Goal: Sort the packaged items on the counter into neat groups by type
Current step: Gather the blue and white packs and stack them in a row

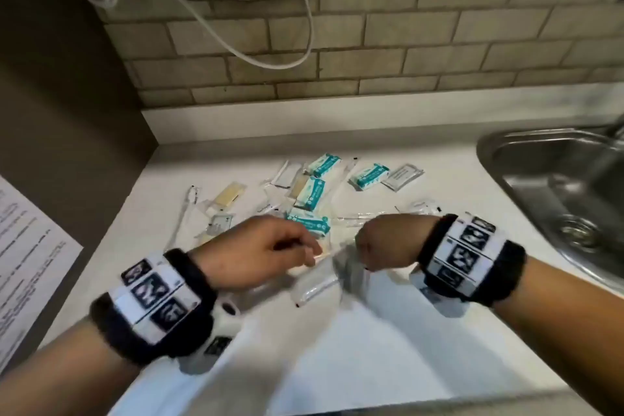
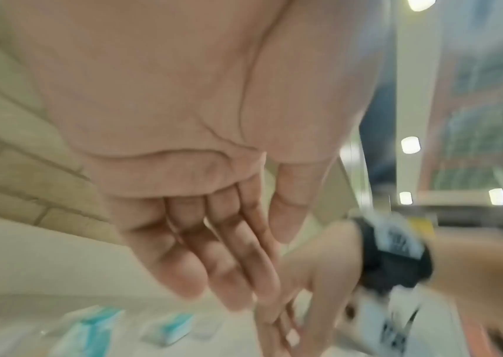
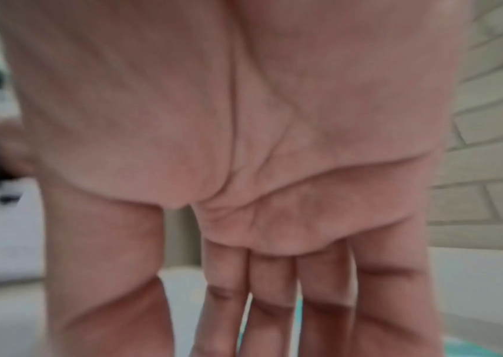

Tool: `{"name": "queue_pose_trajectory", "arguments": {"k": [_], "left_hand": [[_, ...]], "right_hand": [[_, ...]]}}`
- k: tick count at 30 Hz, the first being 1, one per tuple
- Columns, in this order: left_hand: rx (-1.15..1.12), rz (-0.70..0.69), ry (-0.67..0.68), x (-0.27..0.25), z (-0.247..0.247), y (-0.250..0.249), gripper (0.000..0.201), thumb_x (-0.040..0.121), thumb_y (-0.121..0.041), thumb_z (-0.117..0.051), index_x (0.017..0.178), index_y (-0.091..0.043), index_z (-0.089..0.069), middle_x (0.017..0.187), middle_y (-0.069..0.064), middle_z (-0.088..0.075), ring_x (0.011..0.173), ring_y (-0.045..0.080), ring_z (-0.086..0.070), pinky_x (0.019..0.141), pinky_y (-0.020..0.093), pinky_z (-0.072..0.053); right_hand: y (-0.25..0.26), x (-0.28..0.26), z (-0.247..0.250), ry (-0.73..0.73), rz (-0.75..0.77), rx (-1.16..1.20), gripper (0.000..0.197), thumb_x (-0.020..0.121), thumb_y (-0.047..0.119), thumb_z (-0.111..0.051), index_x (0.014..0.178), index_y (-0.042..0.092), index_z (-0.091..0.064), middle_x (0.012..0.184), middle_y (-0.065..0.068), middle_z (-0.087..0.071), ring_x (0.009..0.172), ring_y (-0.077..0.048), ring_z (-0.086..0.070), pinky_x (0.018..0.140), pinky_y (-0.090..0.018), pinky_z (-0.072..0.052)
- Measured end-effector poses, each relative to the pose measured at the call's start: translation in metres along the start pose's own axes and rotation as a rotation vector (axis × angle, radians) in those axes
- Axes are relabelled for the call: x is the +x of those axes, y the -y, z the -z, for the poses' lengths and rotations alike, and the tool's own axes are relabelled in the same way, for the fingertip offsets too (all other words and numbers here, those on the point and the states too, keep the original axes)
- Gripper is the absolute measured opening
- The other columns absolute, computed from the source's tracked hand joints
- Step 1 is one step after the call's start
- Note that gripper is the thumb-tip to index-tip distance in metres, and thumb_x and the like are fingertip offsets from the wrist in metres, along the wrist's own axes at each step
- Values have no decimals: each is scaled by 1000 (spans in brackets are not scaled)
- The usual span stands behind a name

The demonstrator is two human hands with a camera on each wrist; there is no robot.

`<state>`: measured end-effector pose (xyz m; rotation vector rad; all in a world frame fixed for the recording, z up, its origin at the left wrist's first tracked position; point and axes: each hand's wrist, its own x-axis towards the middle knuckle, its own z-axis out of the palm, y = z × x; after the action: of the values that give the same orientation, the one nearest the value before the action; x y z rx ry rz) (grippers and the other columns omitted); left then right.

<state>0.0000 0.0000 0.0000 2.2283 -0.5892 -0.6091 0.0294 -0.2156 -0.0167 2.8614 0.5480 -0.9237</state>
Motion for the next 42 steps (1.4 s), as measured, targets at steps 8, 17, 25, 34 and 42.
{"name": "queue_pose_trajectory", "arguments": {"k": [8, 17, 25, 34, 42], "left_hand": [[765, 101, -60, 118, -15, 54, 44, 81, -21, -65, 125, -21, -60, 123, 1, -55, 115, 25, -53, 97, 39, -47], [828, 135, -87, 147, -17, 63, 57, 76, -41, -71, 127, -21, -55, 123, 5, -50, 117, 24, -43, 96, 36, -43], [417, 142, -306, 163, -3, 56, 37, 86, -41, -58, 109, -20, -38, 98, 1, -60, 71, 15, -56, 59, 29, -42], [583, 445, -315, 200, 17, 66, 94, 60, -75, -72, 126, -14, -45, 117, 8, -53, 95, 25, -58, 72, 31, -46], [504, 415, -299, 212, 32, 57, 64, 61, -48, -84, 110, -21, -53, 101, -1, -62, 84, 20, -55, 70, 26, -45]], "right_hand": [[-30, 55, -11, -114, -91, -5, 53, 75, 21, -78, 124, 14, -59, 121, -7, -59, 108, -28, -61, 81, -31, -50], [-60, 103, -36, -48, -172, -154, 57, 51, 31, -70, 103, 42, -48, 100, 5, -59, 82, -20, -52, 67, -44, -55], [-60, 88, 28, -253, -145, 208, 58, 75, 30, -73, 122, 11, -45, 113, -10, -55, 99, -30, -59, 78, -36, -51], [-104, 140, 65, -265, -224, 28, 33, 72, 14, -74, 101, 14, -59, 117, -8, -53, 92, -35, -64, 73, -34, -54], [-122, 170, 58, -231, -142, -63, 36, 56, 27, -80, 85, 23, -58, 84, -1, -61, 99, -29, -60, 67, -31, -47]]}}
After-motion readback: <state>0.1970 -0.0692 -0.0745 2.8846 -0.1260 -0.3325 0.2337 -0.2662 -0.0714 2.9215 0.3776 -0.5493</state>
